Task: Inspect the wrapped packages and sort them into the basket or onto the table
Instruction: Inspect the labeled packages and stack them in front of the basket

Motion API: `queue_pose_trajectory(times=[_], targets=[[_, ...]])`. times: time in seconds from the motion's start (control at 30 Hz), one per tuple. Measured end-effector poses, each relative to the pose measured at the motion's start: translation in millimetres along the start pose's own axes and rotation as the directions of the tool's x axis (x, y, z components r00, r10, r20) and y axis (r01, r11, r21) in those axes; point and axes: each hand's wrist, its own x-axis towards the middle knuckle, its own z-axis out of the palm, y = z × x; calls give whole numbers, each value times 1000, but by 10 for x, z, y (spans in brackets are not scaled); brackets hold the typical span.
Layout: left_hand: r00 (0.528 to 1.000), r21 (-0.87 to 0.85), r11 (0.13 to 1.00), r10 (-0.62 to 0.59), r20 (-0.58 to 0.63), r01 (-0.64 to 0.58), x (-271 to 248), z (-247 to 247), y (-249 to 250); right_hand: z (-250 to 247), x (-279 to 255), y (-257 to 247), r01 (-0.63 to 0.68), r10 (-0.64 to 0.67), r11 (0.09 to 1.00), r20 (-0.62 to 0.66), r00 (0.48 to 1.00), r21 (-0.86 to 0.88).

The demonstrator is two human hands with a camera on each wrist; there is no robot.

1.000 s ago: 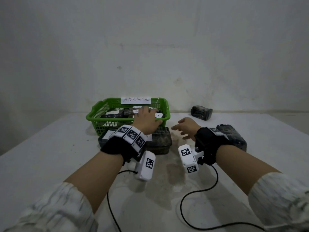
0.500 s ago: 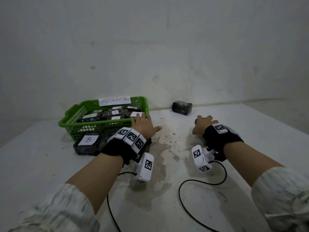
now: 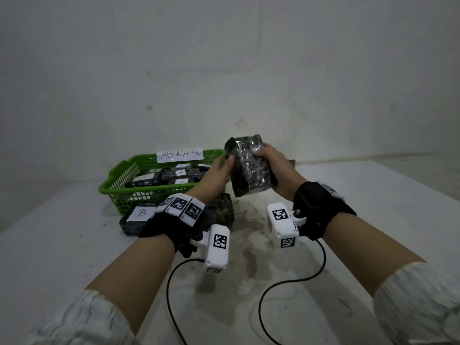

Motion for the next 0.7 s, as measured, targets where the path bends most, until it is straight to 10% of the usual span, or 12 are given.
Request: queue_pose_trajectory(times=[0.17,0.7], targets=[[1000,-344,939,-7,5,8,-54,-231,8,111,50,99,-36,38,999,81,996,-28],[992,-321,945,24,-125,-64,-118,-431,-128,656,43,232,67,-65,994,26,998,-82]])
